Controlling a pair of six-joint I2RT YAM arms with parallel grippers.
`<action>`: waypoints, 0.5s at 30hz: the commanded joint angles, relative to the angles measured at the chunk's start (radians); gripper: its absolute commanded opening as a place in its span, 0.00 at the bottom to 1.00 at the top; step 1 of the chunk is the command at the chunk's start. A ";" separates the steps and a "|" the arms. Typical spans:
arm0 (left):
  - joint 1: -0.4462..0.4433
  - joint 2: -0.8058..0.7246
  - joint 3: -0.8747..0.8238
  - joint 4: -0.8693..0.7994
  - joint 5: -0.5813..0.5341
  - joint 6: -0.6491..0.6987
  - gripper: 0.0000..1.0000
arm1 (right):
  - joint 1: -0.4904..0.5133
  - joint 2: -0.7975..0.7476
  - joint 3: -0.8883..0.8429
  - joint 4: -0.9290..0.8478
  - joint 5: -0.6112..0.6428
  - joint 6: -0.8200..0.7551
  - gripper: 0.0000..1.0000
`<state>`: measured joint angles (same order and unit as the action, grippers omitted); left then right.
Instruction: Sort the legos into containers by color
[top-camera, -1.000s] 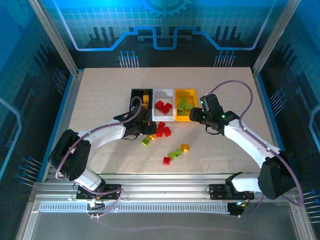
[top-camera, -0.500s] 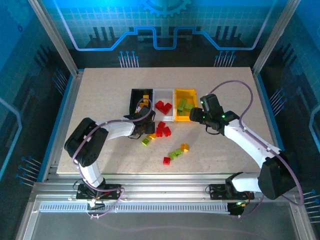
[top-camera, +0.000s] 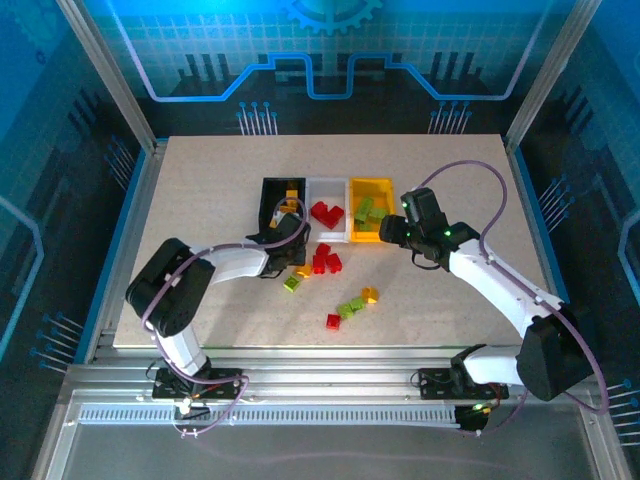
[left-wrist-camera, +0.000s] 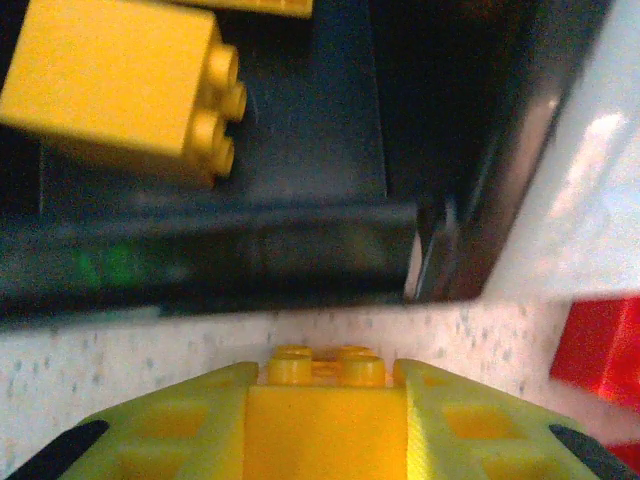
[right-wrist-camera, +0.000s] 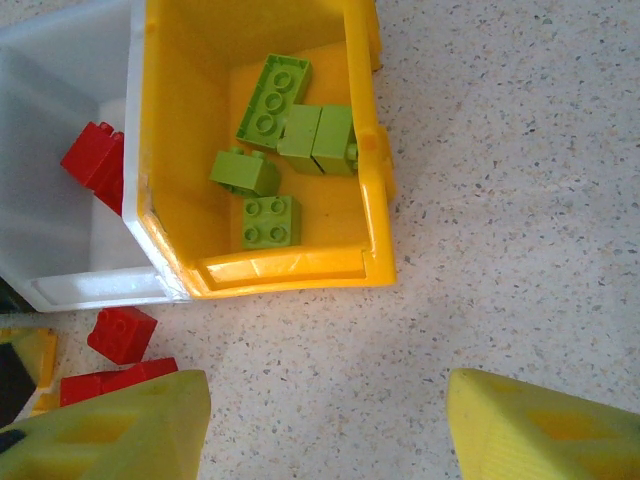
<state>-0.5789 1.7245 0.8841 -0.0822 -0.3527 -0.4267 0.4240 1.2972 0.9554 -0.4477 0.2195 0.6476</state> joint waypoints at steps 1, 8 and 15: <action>-0.050 -0.109 -0.060 -0.050 -0.022 -0.059 0.32 | -0.016 -0.001 0.008 0.004 0.006 0.008 0.65; -0.051 -0.333 0.036 -0.222 -0.060 -0.123 0.33 | -0.016 0.007 0.001 0.019 -0.003 0.009 0.65; 0.128 -0.108 0.326 -0.345 -0.053 -0.124 0.32 | -0.016 0.008 -0.015 0.016 -0.008 0.017 0.65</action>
<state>-0.4976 1.5253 1.1522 -0.3321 -0.3870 -0.5320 0.4240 1.3025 0.9546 -0.4400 0.2188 0.6479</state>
